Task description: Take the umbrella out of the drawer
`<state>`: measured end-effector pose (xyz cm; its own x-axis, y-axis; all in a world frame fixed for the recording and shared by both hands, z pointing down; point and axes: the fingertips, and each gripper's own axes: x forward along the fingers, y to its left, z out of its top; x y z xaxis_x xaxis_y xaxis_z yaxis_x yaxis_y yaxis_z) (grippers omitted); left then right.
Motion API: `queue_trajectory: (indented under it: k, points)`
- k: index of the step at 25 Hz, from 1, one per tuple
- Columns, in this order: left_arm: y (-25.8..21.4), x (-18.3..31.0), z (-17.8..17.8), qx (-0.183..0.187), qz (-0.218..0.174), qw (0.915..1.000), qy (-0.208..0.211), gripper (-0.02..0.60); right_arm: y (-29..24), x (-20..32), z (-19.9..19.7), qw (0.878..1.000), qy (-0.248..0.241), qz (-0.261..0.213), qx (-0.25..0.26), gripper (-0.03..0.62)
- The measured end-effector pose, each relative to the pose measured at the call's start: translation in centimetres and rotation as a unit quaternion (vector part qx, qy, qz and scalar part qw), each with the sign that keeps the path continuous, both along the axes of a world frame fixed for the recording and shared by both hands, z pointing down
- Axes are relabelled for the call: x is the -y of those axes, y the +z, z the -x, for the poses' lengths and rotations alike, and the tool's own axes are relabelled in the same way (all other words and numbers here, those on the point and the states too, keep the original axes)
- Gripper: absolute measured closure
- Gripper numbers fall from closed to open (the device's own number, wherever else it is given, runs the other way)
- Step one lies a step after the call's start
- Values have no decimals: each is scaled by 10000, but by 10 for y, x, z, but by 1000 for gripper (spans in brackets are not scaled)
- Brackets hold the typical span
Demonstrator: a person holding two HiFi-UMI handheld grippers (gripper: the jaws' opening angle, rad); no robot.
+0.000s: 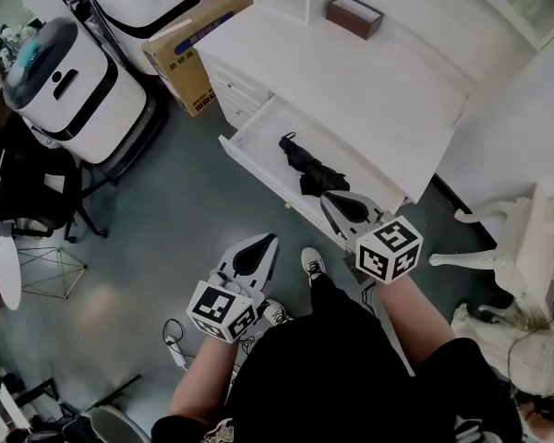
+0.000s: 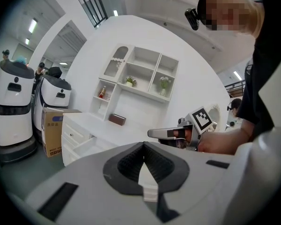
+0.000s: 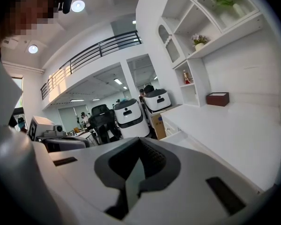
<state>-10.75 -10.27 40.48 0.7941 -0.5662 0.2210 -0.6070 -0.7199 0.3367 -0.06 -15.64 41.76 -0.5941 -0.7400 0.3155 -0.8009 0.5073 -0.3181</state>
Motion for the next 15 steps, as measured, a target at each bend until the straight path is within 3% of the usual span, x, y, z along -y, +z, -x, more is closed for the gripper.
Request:
queue_trajectory:
  k: [15]
  points:
    - [39,38,-47,241,59,9993,291,577,62,71,-27,9983,-239,517,-147,591]
